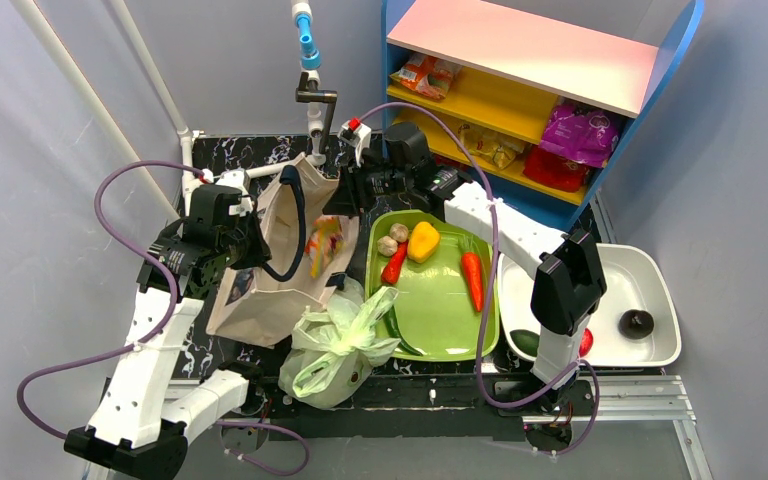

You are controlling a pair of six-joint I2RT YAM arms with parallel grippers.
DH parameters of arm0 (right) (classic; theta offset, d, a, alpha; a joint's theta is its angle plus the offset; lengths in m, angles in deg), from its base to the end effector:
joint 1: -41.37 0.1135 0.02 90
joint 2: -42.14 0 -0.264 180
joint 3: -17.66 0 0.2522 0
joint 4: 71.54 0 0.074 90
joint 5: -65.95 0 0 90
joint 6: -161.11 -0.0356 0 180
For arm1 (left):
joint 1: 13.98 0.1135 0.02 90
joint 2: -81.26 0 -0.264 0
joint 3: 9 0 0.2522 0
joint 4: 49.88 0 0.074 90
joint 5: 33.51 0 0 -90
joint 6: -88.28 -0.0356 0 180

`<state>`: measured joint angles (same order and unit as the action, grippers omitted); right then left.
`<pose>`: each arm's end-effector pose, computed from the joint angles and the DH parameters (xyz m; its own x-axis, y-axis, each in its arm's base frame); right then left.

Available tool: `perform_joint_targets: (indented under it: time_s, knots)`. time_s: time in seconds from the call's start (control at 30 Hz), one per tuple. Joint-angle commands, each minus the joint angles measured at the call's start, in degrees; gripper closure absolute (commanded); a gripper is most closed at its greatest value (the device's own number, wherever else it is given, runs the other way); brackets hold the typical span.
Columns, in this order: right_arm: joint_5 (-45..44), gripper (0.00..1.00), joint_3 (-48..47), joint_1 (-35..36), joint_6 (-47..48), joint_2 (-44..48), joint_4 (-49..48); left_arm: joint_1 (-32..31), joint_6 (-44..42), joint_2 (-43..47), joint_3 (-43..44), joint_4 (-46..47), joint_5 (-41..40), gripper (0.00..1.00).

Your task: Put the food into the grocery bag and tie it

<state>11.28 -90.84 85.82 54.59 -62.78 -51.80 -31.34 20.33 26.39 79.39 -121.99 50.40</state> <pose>0.2987 0.3219 0.3557 -0.4657 -0.1319 -0.8751 -0.8714 0.2409 0.4274 0.1575 -0.0453 0.4004 -0.6335 -0.1931 -0.7493 -0.0219 0.9724 -0.2321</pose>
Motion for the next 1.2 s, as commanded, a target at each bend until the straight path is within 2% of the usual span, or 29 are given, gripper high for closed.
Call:
perform_joint_targets:
  time_s: [0.0, 0.07, 0.13, 0.37, 0.5, 0.6, 0.67, 0.8, 0.97, 1.17]
  knots:
    - [-0.23, 0.53, -1.81, 0.46, 0.84, 3.88, -1.61, -0.09, -0.55, 1.4, 0.58, 1.32, -1.41, 1.0]
    - [-1.04, 0.45, -2.66, 0.47, 0.93, 4.25, -1.06, -0.08, -0.51, 1.49, 0.43, 1.45, -1.41, 1.0]
    - [-1.73, 0.42, -3.86, 0.41, 1.22, 4.53, -0.12, -0.05, -0.43, 1.57, 0.31, 1.51, -1.47, 1.0]
    - [-9.43, 0.4, -9.1, 0.42, 2.39, 6.31, 4.69, -0.11, 0.2, 2.06, -0.5, 1.66, -1.98, 1.0]
    - [-22.64, 0.4, -12.28, 0.33, 3.65, 7.58, 8.43, -0.07, 0.56, 2.35, -0.89, 1.77, -1.82, 1.0]
    - [-35.75, 0.36, -12.18, 0.09, 5.17, 8.9, 7.91, -0.12, 0.68, 2.54, -1.27, 1.92, -1.76, 1.0]
    - [-41.4, 0.34, -12.36, -0.62, 7.43, 8.84, 7.51, -0.17, 0.69, 2.7, -1.51, 2.01, -1.69, 1.0]
    - [-51.1, 0.28, -20.0, -2.97, 8.85, 5.28, 14.04, -0.23, 0.63, 2.9, -1.68, 1.98, -1.88, 1.0]
    - [-51.97, 0.25, -28.32, -8.29, 3.79, 0.92, 23.54, -0.35, 0.46, 3.22, -1.79, 1.87, -2.82, 1.0]
    - [-51.92, 0.25, -27.62, -12.11, 3.27, -0.5, 21.58, -0.39, 0.56, 3.96, -2.78, 1.74, -3.29, 1.0]
